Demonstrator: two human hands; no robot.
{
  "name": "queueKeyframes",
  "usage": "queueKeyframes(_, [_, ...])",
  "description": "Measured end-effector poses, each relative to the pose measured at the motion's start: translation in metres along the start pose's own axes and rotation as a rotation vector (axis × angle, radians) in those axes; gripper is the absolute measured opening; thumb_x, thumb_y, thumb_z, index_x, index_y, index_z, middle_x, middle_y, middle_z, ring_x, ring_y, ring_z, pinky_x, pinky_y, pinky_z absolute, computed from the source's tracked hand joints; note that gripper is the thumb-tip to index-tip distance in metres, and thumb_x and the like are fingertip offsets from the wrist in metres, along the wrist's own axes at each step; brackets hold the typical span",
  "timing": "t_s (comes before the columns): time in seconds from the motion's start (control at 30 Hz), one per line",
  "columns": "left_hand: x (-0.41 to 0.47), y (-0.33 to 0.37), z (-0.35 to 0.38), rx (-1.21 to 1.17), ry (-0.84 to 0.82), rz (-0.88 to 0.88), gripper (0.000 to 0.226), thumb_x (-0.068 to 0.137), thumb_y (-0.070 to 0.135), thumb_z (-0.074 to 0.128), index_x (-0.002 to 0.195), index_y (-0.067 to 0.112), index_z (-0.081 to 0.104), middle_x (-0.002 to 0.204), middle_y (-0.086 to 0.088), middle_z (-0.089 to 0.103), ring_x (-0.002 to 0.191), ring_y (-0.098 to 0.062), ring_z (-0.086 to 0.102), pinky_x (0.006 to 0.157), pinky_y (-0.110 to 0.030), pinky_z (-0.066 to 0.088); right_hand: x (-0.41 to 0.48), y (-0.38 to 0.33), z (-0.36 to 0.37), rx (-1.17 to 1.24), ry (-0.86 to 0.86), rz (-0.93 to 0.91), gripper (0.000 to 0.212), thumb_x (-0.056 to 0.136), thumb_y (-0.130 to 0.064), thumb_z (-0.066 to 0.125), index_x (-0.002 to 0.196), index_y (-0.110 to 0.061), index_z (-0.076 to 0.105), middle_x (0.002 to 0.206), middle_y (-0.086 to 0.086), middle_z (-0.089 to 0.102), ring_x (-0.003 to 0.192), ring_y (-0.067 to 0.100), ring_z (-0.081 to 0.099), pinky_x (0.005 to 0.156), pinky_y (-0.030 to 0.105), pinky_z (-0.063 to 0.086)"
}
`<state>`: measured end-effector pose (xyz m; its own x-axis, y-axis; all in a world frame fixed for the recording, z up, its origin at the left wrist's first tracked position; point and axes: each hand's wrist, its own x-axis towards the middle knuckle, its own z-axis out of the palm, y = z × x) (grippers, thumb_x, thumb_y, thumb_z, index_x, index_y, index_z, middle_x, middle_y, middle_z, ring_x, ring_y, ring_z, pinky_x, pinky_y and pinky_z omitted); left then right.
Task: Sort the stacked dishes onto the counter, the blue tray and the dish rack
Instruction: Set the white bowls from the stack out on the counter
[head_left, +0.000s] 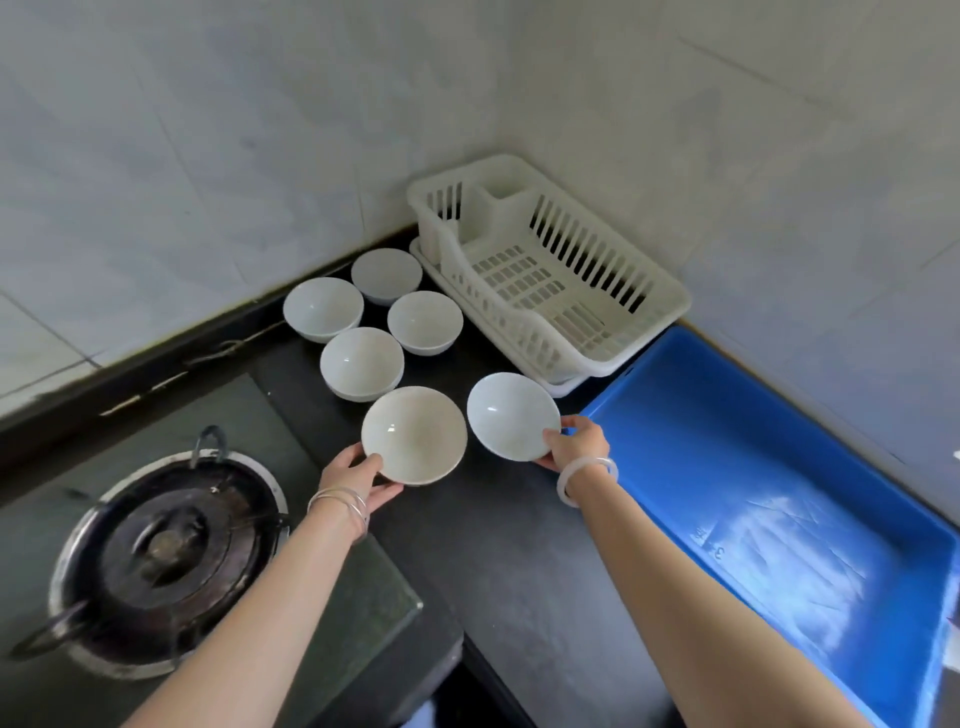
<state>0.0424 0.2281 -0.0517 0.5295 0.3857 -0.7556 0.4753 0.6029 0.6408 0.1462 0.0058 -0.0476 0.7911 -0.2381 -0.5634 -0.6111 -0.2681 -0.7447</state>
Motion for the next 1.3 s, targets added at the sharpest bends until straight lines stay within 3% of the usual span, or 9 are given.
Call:
queueKeyframes(0.13, [0.008, 0.003, 0.0, -0.01, -0.002, -0.013, 0.043, 0.089, -0.003, 0.045, 0.131, 0.006, 0.046, 0.134, -0.022, 0.048, 0.093, -0.04, 0.056, 0.088, -0.045, 0.051, 0.02, -0.007, 0.021, -0.064, 0.023, 0.01, 0.017, 0.086, -0.005, 0.056, 0.1, -0.014, 0.055, 0.082, 0.0, 0.048, 0.057, 0.019, 0.057, 0.057, 0.035, 0.058])
queueKeyframes(0.23, [0.012, 0.004, 0.001, -0.013, 0.008, -0.019, 0.042, 0.088, -0.004, 0.044, 0.13, 0.005, 0.047, 0.133, -0.023, 0.049, 0.093, -0.039, 0.056, 0.088, -0.046, 0.051, 0.03, -0.008, 0.03, -0.055, 0.044, 0.036, 0.014, 0.086, -0.004, 0.055, 0.095, -0.015, 0.052, 0.074, -0.003, 0.045, 0.053, 0.016, 0.054, 0.063, 0.037, 0.059])
queueKeyframes(0.3, [0.014, 0.004, 0.001, -0.021, 0.009, -0.025, 0.042, 0.088, -0.004, 0.044, 0.129, 0.004, 0.048, 0.131, -0.023, 0.05, 0.093, -0.039, 0.057, 0.089, -0.046, 0.05, 0.034, -0.009, 0.035, -0.031, 0.048, 0.047, 0.014, 0.086, -0.003, 0.055, 0.094, -0.014, 0.052, 0.074, -0.003, 0.045, 0.054, 0.017, 0.054, 0.059, 0.033, 0.057])
queueKeyframes(0.4, [0.019, 0.005, 0.0, -0.043, 0.012, -0.034, 0.041, 0.088, -0.004, 0.044, 0.129, 0.003, 0.048, 0.123, -0.022, 0.052, 0.087, -0.034, 0.058, 0.086, -0.045, 0.051, 0.038, -0.01, 0.04, 0.0, 0.018, 0.066, 0.013, 0.087, -0.003, 0.056, 0.095, -0.012, 0.051, 0.086, 0.003, 0.051, 0.061, 0.018, 0.056, 0.056, 0.03, 0.054])
queueKeyframes(0.63, [0.023, 0.004, 0.003, -0.079, 0.014, -0.056, 0.042, 0.089, -0.004, 0.045, 0.129, 0.008, 0.048, 0.114, -0.017, 0.052, 0.076, -0.027, 0.059, 0.083, -0.044, 0.052, 0.046, -0.012, 0.051, 0.094, -0.038, 0.097, 0.03, 0.088, -0.003, 0.056, 0.117, -0.008, 0.052, 0.106, 0.01, 0.054, 0.092, 0.029, 0.058, 0.067, 0.036, 0.058])
queueKeyframes(0.87, [0.024, 0.0, 0.003, -0.105, 0.064, -0.049, 0.039, 0.088, -0.002, 0.049, 0.126, 0.007, 0.051, 0.109, -0.015, 0.055, 0.087, -0.036, 0.061, 0.081, -0.042, 0.052, 0.049, -0.011, 0.056, 0.183, -0.072, 0.139, 0.026, 0.088, -0.005, 0.058, 0.111, -0.015, 0.051, 0.106, 0.006, 0.053, 0.088, 0.027, 0.059, 0.057, 0.032, 0.057])
queueKeyframes(1.03, [0.021, -0.001, 0.006, -0.126, 0.119, -0.024, 0.034, 0.088, 0.0, 0.052, 0.122, 0.006, 0.053, 0.108, -0.019, 0.056, 0.085, -0.038, 0.061, 0.079, -0.042, 0.052, 0.052, -0.015, 0.062, 0.234, -0.119, 0.153, 0.021, 0.088, -0.004, 0.057, 0.104, -0.015, 0.049, 0.113, 0.012, 0.056, 0.095, 0.031, 0.063, 0.063, 0.034, 0.058])
queueKeyframes(1.3, [0.017, -0.002, 0.008, -0.147, 0.163, -0.003, 0.031, 0.087, -0.001, 0.054, 0.119, 0.004, 0.054, 0.103, -0.021, 0.058, 0.087, -0.038, 0.062, 0.076, -0.041, 0.053, 0.055, -0.02, 0.074, 0.27, -0.136, 0.148, 0.026, 0.089, -0.001, 0.054, 0.113, -0.009, 0.051, 0.121, 0.018, 0.057, 0.099, 0.035, 0.064, 0.065, 0.034, 0.057])
